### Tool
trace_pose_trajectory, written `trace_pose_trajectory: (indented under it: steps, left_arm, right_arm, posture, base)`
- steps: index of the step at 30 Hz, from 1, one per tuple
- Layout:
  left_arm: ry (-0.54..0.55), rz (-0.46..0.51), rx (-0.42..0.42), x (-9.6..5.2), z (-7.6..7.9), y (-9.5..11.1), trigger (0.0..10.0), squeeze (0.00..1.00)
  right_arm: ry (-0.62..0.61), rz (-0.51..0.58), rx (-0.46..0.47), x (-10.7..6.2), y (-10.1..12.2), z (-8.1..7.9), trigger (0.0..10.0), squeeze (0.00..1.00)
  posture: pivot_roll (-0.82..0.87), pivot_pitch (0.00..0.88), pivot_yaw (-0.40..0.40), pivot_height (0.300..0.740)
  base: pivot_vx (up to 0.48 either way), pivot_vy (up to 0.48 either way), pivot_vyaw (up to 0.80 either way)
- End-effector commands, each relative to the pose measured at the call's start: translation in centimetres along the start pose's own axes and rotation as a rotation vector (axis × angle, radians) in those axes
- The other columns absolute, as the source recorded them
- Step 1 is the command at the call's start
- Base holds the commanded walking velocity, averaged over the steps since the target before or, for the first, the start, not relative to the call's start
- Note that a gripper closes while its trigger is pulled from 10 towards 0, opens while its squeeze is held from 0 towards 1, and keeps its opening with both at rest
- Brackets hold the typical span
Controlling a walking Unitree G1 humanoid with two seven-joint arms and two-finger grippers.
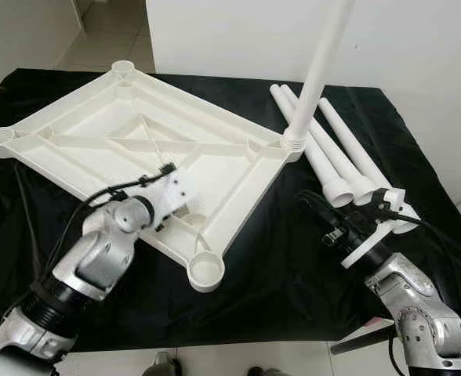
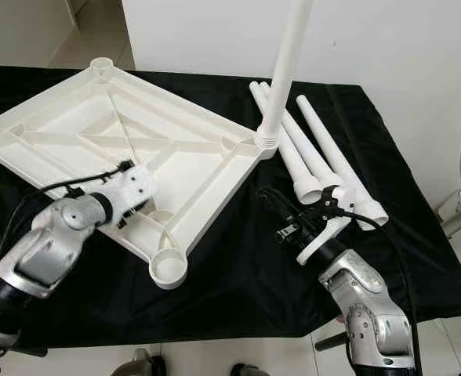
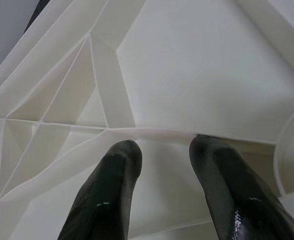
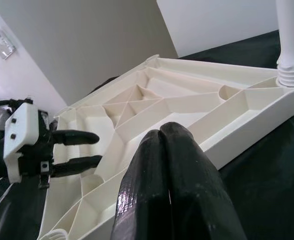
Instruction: Building children table
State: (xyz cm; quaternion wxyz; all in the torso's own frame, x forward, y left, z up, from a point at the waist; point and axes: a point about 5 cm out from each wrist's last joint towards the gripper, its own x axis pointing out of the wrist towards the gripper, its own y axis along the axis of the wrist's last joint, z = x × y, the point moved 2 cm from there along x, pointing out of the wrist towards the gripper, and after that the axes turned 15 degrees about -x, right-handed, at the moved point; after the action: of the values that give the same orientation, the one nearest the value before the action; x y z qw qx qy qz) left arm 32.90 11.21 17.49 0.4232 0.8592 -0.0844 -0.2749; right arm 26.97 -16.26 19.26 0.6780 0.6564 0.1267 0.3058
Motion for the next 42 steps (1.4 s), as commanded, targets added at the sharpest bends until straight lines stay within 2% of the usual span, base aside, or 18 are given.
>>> trace_pose_trajectory:
  steps: [1, 6, 10, 16, 24, 26, 31, 32, 36, 42]
  left_arm:
    - [-0.255, -0.047, -0.001, 0.1, 3.4, -0.7, 10.0, 0.00]
    - [-0.318, -0.029, 0.017, -0.1, 4.3, -0.2, 10.0, 0.00]
    - [-0.404, -0.011, 0.063, -0.3, 5.4, 0.3, 10.0, 0.00]
    - [-0.419, -0.006, 0.073, -0.4, 5.7, 0.4, 10.0, 0.00]
    - [-0.418, -0.011, 0.085, -0.2, 5.8, 0.4, 10.0, 0.00]
    - [-0.418, -0.011, 0.087, -0.1, 5.8, 0.3, 10.0, 0.00]
    - [-0.414, -0.011, 0.085, 0.0, 5.8, 0.3, 10.0, 0.00]
    - [-0.413, -0.013, 0.084, 0.0, 5.7, 0.2, 10.0, 0.00]
    - [-0.413, -0.016, 0.082, 0.1, 5.8, 0.1, 10.0, 0.00]
    - [-0.413, -0.018, 0.077, 0.2, 5.8, 0.1, 10.0, 0.00]
  right_arm:
    - [-0.033, 0.007, -0.014, 0.0, 0.2, 0.4, 10.0, 0.00]
    - [-0.098, -0.019, -0.037, 0.4, -0.2, 1.0, 10.0, 0.00]
    - [-0.227, -0.123, -0.062, 1.9, -2.4, 2.0, 10.0, 0.00]
    - [-0.285, -0.161, -0.051, 2.6, -3.5, 2.6, 10.0, 0.00]
    - [-0.316, -0.145, -0.044, 4.9, -4.2, 2.8, 10.0, 0.00]
    - [-0.383, -0.138, -0.060, 5.7, -4.2, 3.4, 10.0, 0.00]
    - [-0.498, -0.148, -0.069, 6.4, -4.5, 4.5, 10.0, 0.00]
    - [-0.545, -0.149, -0.062, 6.6, -4.6, 4.9, 10.0, 0.00]
    - [-0.592, -0.160, -0.040, 6.8, -4.8, 5.2, 10.0, 0.00]
    - [-0.679, -0.179, 0.054, 8.2, -5.4, 5.6, 10.0, 0.00]
  posture:
    - [0.00, 0.120, -0.024, 0.740]
    - [-0.01, 0.122, -0.019, 0.740]
    - [-0.01, 0.124, -0.016, 0.740]
    - [0.00, 0.131, -0.009, 0.740]
    - [0.01, 0.139, -0.009, 0.740]
    - [0.01, 0.138, -0.016, 0.740]
    - [0.01, 0.136, -0.019, 0.740]
    - [0.01, 0.136, -0.019, 0.740]
    - [0.01, 0.136, -0.019, 0.740]
    - [0.01, 0.139, -0.019, 0.740]
  base:
    - [0.000, 0.000, 0.00]
    - [0.000, 0.000, 0.00]
    - [0.000, 0.000, 0.00]
    - [0.000, 0.000, 0.00]
    - [0.000, 0.000, 0.00]
    - [0.000, 0.000, 0.00]
    - [0.000, 0.000, 0.00]
    - [0.000, 0.000, 0.00]
    - [0.000, 0.000, 0.00]
    - [0.000, 0.000, 0.00]
